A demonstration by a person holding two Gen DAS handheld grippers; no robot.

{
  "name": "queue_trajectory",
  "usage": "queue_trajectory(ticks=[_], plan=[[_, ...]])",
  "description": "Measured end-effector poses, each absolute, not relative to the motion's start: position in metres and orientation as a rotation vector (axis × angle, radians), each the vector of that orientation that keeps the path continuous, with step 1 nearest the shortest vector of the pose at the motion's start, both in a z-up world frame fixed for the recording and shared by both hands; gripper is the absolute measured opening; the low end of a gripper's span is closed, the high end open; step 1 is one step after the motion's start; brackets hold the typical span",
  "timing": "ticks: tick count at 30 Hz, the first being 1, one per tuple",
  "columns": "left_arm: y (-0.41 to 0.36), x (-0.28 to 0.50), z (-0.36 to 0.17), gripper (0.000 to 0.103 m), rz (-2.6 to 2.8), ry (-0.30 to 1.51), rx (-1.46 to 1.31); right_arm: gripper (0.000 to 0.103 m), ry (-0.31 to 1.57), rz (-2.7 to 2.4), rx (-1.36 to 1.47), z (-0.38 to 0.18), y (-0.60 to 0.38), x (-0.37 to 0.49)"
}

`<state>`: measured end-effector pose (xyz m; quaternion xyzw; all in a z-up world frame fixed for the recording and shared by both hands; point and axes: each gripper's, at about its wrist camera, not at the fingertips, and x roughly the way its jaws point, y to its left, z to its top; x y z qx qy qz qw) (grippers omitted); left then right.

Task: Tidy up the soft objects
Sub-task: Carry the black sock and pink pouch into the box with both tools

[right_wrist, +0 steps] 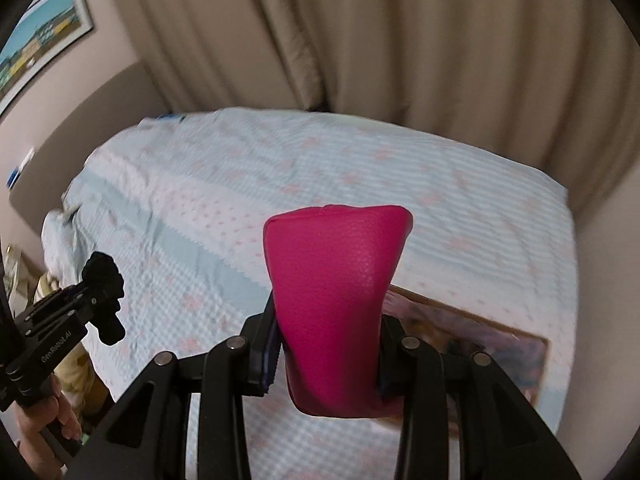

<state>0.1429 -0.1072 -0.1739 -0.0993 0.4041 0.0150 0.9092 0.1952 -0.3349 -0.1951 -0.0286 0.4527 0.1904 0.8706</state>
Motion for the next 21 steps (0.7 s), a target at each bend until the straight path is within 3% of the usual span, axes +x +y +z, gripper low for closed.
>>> queue_trajectory(ticks=[9, 21], plan=[[-0.240, 0.178, -0.159, 0.015, -0.288, 0.895, -0.088, 0.034, 0.969, 0.183, 0.065, -0.189, -0.433, 0.162], [-0.340, 0.244, -0.240, 0.015, -0.459, 1.119, 0.028, 0.034, 1.117, 0.019, 0.289, -0.264, -0.510, 0.188]])
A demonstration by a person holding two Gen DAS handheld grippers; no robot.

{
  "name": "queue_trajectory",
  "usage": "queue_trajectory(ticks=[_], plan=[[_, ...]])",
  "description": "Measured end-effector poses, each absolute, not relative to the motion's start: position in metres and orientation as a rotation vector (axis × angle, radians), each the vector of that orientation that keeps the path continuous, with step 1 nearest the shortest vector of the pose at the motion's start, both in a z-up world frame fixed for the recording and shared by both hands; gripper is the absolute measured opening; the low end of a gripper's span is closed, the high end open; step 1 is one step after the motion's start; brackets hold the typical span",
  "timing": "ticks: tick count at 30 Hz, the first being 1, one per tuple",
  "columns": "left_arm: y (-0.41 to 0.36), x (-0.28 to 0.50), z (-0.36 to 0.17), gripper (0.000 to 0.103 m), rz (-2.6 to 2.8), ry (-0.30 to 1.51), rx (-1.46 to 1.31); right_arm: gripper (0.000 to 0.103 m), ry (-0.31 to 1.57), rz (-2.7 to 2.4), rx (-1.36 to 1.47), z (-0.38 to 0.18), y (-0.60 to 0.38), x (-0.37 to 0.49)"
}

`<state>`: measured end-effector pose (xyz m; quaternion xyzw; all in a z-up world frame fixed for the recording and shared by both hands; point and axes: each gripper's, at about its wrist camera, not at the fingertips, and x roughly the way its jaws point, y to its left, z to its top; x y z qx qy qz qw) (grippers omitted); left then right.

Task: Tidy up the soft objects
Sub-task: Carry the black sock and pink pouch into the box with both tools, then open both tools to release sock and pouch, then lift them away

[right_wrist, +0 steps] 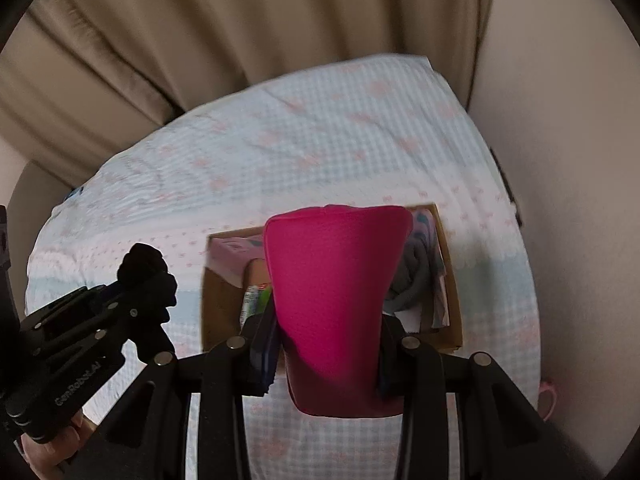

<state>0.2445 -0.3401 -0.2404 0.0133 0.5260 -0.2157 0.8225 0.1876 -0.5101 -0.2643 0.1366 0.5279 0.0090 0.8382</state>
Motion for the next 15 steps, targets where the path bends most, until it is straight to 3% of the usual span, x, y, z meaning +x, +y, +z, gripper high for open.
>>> queue_trajectory(ticks=[8, 15], plan=[[-0.367, 0.286, -0.327, 0.015, -0.428, 1.295, 0.097, 0.034, 1.226, -0.006, 0.344, -0.334, -0.532, 0.222], [-0.376, 0.309, -0.362, 0.016, -0.402, 1.377, 0.114, 0.034, 1.289, 0.049, 0.279, -0.373, -0.524, 0.234]])
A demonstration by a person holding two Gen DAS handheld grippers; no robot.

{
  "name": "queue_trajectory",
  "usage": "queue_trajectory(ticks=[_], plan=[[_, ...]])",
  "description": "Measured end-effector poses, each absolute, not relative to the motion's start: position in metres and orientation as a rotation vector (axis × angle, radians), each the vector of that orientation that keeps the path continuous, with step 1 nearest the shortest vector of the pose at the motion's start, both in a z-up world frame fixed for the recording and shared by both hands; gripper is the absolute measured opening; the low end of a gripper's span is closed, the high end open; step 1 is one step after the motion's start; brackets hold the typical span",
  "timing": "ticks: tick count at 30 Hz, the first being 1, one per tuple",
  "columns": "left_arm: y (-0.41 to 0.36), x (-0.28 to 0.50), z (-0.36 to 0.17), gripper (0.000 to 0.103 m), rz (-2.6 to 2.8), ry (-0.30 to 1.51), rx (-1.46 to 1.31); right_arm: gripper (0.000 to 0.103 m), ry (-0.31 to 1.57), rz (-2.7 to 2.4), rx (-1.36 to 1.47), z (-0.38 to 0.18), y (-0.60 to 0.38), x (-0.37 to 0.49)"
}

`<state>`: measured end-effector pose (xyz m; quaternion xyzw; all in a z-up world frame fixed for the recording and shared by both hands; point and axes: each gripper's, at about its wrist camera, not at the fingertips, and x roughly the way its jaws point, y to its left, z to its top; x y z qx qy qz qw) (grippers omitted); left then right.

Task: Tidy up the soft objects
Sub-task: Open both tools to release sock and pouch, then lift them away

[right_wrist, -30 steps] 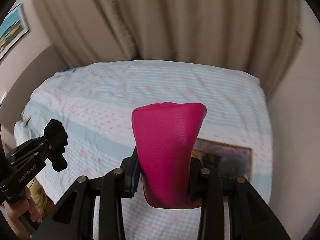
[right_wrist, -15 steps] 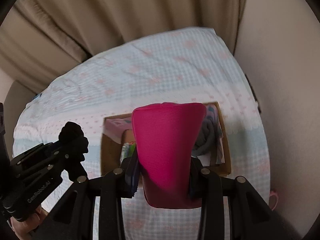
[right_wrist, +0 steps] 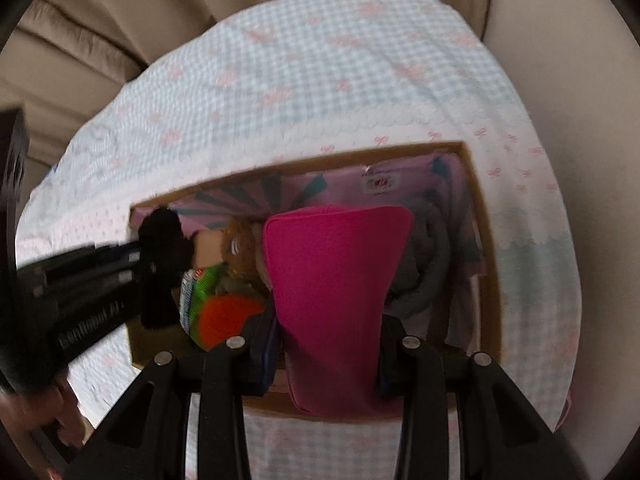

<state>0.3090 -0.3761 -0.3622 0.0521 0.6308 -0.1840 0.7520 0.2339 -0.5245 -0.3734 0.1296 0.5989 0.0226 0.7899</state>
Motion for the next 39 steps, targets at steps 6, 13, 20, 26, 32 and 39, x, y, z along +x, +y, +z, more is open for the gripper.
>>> queue_trajectory(ticks=[6, 13, 20, 26, 32, 39], plan=[[-0.376, 0.323, -0.366, 0.103, -0.369, 1.409, 0.062, 0.049, 1.256, 0.090, 0.266, -0.387, -0.522, 0.228], [-0.372, 0.324, -0.360, 0.103, -0.360, 1.377, 0.074, 0.100, 1.182, 0.103, 0.234, -0.384, -0.522, 0.211], [-0.361, 0.313, -0.347, 0.103, -0.339, 1.370, 0.068, 0.100, 1.155, 0.069, 0.273, -0.368, -0.527, 0.204], [-0.344, 0.289, -0.307, 0.103, -0.329, 1.303, 0.071, 0.100, 1.115, 0.090, 0.235, -0.335, -0.517, 0.190], [-0.304, 0.249, -0.236, 0.103, -0.301, 1.180, 0.025, 0.100, 1.015, 0.088, 0.236, -0.276, -0.503, 0.163], [-0.253, 0.183, -0.149, 0.103, -0.269, 0.997, -0.021, 0.100, 0.877, 0.066, 0.198, -0.192, -0.477, 0.119]])
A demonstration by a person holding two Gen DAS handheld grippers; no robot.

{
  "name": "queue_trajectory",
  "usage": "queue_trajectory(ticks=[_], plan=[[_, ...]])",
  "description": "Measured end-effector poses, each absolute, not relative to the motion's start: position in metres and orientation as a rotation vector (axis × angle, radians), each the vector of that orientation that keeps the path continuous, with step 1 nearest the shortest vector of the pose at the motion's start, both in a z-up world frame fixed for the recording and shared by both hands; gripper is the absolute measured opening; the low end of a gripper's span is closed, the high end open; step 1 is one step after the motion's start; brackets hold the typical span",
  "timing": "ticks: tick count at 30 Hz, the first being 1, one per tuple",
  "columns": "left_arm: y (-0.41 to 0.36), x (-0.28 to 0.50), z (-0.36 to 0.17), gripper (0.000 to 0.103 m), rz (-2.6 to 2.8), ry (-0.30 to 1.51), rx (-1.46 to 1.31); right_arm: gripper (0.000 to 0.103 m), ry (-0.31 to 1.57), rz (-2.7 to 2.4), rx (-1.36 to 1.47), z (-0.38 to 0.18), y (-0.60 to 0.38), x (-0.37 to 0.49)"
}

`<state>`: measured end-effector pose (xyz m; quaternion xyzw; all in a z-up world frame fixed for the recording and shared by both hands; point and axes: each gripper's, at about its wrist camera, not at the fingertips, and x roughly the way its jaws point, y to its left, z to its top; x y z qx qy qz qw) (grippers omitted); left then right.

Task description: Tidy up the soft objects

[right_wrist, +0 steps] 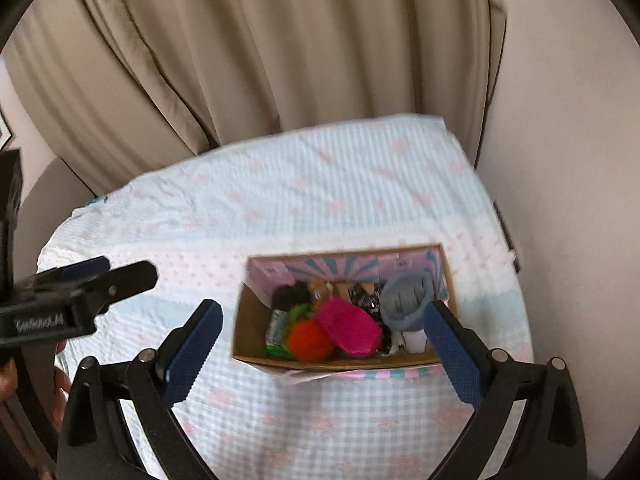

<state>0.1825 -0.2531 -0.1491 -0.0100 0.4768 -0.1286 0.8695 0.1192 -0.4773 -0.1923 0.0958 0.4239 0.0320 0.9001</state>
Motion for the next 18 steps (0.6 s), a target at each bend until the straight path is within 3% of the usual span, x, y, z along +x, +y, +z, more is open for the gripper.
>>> queue_trajectory(ticks=[8, 18], plan=[[-0.198, 0.094, -0.058, 0.103, -0.207, 0.730, -0.010, 0.100, 0.702, 0.043, 0.146, -0.099, -0.440, 0.055], [-0.158, 0.018, -0.012, 0.103, -0.142, 0.494, -0.002, 0.100, 0.539, -0.008, 0.083, -0.047, -0.410, -0.006]])
